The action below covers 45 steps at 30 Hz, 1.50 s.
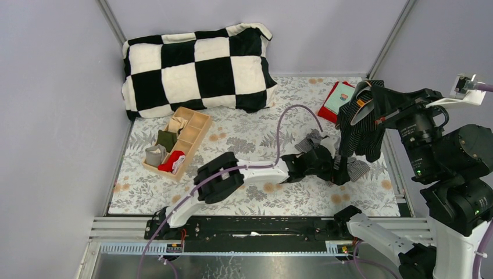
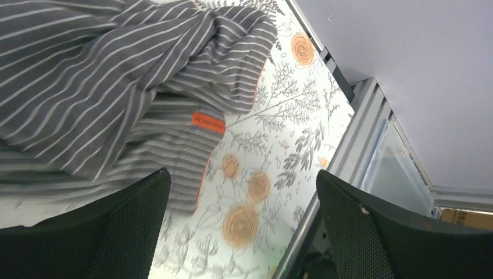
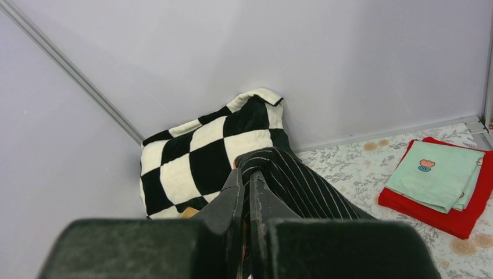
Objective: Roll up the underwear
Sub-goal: Move the underwear to the corner of the board, then place the underwear at the center of the board.
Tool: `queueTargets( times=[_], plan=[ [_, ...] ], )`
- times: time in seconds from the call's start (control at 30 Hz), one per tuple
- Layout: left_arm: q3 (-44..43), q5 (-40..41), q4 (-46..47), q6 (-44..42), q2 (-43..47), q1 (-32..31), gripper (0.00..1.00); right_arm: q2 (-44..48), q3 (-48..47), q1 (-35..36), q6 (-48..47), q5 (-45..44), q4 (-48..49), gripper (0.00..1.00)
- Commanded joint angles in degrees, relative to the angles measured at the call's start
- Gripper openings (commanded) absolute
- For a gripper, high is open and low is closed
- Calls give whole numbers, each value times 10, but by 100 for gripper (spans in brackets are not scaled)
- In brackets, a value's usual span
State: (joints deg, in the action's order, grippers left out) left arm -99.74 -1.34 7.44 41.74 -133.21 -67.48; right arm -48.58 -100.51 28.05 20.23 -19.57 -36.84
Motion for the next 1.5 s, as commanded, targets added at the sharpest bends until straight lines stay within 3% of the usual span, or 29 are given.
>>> queueTargets(
  times=[0.0,0.17,0.3,0.43,0.57,0.67,0.8,0.93,1.0,1.07,1.2,1.47],
  plan=[
    [115,1,92,-2,117,26,99,-7,-27,-3,0,-1,7,0],
    [373,41,151,9,311,64,99,-35,-30,-3,-12,75,-8,0],
    [498,114,107,-15,476,68,99,-98,-31,-2,-16,198,-38,0],
    [598,179,33,-9,636,68,99,-141,42,-2,7,280,0,0],
    [658,303,-116,26,833,68,99,-166,106,22,32,310,36,0],
    [666,382,-245,43,963,68,99,-191,120,114,31,276,32,0],
    [631,459,-363,38,1077,68,99,-211,147,215,58,298,28,0],
    [569,499,-453,28,1110,68,99,-207,196,226,91,321,11,1],
    [549,509,-479,21,1107,68,99,-212,210,224,97,250,-21,4],
    [540,510,-485,7,1098,68,99,-246,218,215,101,201,-47,6],
    [535,501,-479,-10,1059,68,99,-352,242,147,101,221,-24,11],
    [545,384,-392,-57,945,69,99,-499,243,33,65,188,32,50]
  ],
)
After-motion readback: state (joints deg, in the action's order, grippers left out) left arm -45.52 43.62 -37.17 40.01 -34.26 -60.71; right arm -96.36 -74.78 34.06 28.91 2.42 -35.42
